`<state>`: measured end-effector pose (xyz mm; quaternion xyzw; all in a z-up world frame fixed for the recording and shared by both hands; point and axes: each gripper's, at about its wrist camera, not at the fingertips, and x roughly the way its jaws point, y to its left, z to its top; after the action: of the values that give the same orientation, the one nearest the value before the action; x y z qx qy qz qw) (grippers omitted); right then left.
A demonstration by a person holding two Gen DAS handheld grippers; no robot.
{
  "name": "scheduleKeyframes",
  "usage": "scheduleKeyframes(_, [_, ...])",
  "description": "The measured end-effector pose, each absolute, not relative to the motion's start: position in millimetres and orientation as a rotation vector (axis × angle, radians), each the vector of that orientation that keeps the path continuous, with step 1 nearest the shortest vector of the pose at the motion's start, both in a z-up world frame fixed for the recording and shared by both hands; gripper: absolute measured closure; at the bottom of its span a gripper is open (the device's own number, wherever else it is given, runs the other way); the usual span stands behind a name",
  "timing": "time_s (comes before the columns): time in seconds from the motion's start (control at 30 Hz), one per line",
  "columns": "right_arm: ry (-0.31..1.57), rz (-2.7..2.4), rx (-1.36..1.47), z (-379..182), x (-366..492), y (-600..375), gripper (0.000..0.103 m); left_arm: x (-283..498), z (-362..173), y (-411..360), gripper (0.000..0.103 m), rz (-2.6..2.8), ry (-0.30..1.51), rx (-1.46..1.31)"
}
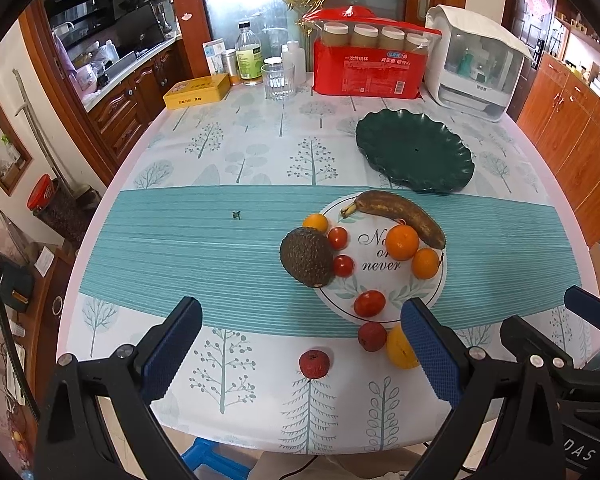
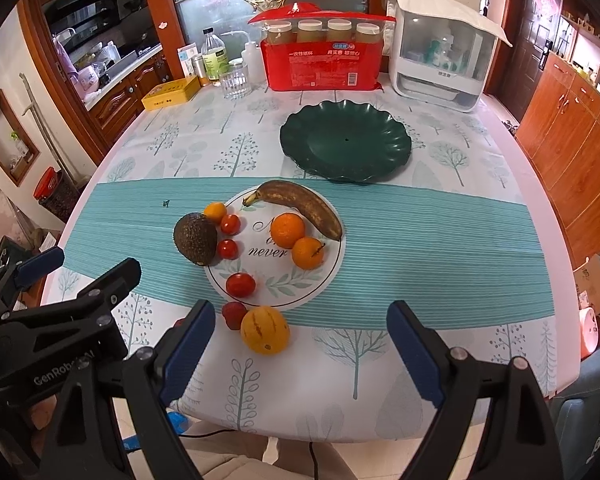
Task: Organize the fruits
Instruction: 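Move the left tool toward the red apple while the right tool approaches the yellow striped fruit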
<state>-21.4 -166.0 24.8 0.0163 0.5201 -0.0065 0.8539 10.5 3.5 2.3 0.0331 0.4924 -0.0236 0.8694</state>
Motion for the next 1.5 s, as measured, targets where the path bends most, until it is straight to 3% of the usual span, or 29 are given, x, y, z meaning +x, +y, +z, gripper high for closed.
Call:
scheduleKeyframes(0.93, [1.199, 0.056, 0.022, -20, -1, -159, 0.015, 28, -40, 11, 0.004, -0.073, 1.152, -0.005])
scheduleKeyframes(1.5, [1.296, 0.123, -0.01, -72, 18, -170, 0.015, 48, -106, 21, 0.004, -0.059, 1.267, -0.033])
